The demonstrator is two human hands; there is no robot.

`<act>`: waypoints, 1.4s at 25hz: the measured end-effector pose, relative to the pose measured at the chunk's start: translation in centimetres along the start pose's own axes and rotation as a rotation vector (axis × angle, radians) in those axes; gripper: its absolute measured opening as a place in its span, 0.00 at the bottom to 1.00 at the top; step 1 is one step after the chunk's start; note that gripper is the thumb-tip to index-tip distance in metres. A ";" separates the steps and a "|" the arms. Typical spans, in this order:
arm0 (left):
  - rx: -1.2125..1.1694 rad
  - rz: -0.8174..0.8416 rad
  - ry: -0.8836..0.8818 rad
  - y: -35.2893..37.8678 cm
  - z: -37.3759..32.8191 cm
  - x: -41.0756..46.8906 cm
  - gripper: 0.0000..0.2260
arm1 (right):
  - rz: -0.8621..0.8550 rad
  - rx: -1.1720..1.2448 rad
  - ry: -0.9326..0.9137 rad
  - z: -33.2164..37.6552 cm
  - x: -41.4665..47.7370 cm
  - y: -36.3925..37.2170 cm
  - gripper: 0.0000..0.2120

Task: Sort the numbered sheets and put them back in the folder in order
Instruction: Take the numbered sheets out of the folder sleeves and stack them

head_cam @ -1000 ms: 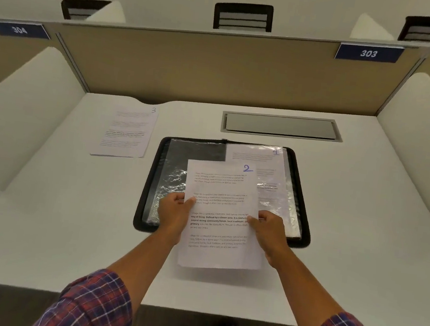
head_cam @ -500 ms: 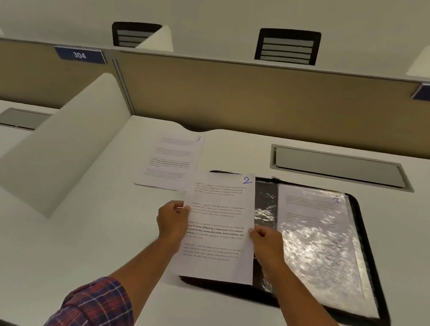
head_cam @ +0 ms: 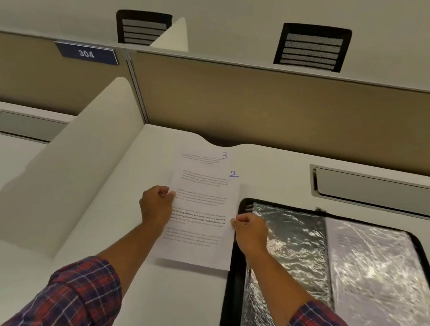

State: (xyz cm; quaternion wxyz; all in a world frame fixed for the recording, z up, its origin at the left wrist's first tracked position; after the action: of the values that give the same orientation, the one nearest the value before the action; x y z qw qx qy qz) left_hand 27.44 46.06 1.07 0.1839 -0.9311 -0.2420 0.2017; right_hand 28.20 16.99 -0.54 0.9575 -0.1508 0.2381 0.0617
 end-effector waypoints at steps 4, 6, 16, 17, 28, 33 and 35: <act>0.020 0.002 0.000 -0.2 -0.1 5.3 0.10 | -0.020 -0.076 -0.004 2.3 3.8 2.2 0.04; 0.047 0.001 -0.007 0.0 0.0 7.5 0.10 | -0.034 -0.119 0.008 3.1 5.6 3.0 0.04; 0.275 0.008 0.015 1.6 0.8 10.5 0.12 | -0.081 -0.297 0.025 3.1 8.7 3.9 0.06; 0.274 0.009 0.025 1.6 0.9 10.5 0.13 | -0.086 -0.284 0.024 3.2 8.6 3.9 0.06; 0.617 0.074 0.271 2.4 -1.3 6.3 0.25 | -0.072 -0.755 -0.331 3.5 2.8 3.3 0.33; 0.805 0.169 0.492 5.6 -2.5 1.3 0.31 | -0.058 -0.971 -0.381 1.4 -0.3 0.4 0.37; 0.866 0.220 0.505 7.5 -2.9 -1.2 0.34 | -0.065 -1.020 -0.375 0.3 -1.5 -1.4 0.38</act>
State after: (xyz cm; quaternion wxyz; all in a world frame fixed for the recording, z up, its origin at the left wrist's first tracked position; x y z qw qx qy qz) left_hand 30.63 38.62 0.54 0.5830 -0.8093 0.0150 0.0702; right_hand 27.26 15.74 0.83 0.7902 -0.5900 -0.0018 0.1657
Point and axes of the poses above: each hand's wrist, its own x-axis towards the middle knuckle, its own y-axis out of the palm, z = x × y, the point moved 6 cm from there along x, towards the middle knuckle, and after that the axes turned 12 degrees about z, right-handed, at the moved point
